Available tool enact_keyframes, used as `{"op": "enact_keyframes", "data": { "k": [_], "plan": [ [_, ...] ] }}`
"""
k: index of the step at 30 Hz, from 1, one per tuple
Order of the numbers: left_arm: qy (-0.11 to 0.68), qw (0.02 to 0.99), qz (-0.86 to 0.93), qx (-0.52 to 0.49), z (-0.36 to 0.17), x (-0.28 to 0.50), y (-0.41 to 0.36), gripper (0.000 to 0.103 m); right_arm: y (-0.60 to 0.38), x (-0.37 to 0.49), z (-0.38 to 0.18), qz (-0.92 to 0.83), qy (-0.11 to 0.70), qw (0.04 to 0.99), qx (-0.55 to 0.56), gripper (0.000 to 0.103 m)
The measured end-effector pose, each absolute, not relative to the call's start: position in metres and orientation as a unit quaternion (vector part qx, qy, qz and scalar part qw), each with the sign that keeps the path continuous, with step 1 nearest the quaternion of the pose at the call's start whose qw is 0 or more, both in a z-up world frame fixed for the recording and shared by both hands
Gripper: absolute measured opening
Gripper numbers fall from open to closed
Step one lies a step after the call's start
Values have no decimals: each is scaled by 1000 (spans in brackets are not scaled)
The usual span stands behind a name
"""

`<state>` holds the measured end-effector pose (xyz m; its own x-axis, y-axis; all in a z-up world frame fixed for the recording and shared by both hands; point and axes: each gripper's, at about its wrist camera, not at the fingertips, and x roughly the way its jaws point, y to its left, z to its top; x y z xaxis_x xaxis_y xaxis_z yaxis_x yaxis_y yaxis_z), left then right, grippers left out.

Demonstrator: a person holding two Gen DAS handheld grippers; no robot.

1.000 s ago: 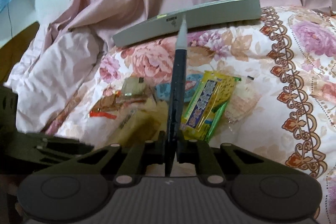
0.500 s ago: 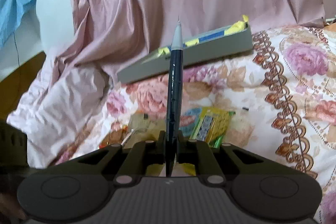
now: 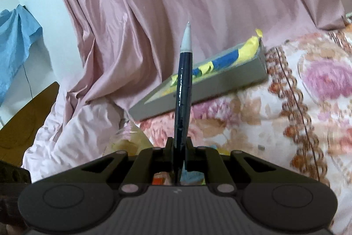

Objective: Organize snacks
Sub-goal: 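Lift the bread cake and blue stick pack and carry both toward the grey tray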

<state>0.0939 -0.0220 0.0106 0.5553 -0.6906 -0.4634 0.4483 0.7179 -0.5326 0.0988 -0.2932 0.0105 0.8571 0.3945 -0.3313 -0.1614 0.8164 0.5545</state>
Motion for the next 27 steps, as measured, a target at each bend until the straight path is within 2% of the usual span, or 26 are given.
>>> {"op": "enact_keyframes", "data": {
  "k": [6,15,20,27],
  "plan": [
    [292,890,-285,-205,35,129,-28,48,-307,129,21,148,178,937,261,10],
    [235,926,-229,-187,69,208,-57,48,-337,195,29,120,119,942,289,10],
    [231,935,-191,-189,71,260,-72,49,-351,235,24,95,112,940,308,10],
    [236,948,-141,-163,58,312,-81,49,-360,272,7,77,143,935,314,11]
  ]
}}
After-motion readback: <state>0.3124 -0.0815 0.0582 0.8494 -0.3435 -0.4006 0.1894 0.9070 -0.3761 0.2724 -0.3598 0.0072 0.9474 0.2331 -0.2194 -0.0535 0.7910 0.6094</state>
